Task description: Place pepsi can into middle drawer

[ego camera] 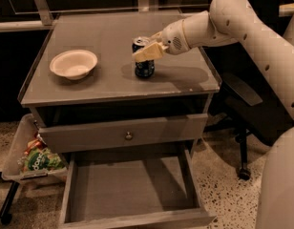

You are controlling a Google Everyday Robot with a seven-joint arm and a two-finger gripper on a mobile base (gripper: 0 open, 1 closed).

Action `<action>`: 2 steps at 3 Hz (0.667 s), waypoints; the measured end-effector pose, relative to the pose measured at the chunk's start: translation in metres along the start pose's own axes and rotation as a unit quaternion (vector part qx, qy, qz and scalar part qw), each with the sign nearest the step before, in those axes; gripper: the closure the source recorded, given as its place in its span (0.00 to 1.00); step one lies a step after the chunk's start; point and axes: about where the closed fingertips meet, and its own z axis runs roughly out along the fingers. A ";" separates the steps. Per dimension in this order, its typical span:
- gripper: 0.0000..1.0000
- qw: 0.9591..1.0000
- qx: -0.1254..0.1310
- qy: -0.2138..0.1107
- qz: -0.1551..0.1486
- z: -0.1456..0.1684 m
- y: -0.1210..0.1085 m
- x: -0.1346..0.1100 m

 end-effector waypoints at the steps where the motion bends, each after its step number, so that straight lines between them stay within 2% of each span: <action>1: 1.00 1.000 0.011 0.006 0.004 -0.015 0.016 0.004; 2: 1.00 0.998 0.055 0.012 0.019 -0.058 0.051 0.008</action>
Offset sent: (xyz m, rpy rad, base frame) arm -0.1457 -0.0799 0.0098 -0.0956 0.0444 -0.2427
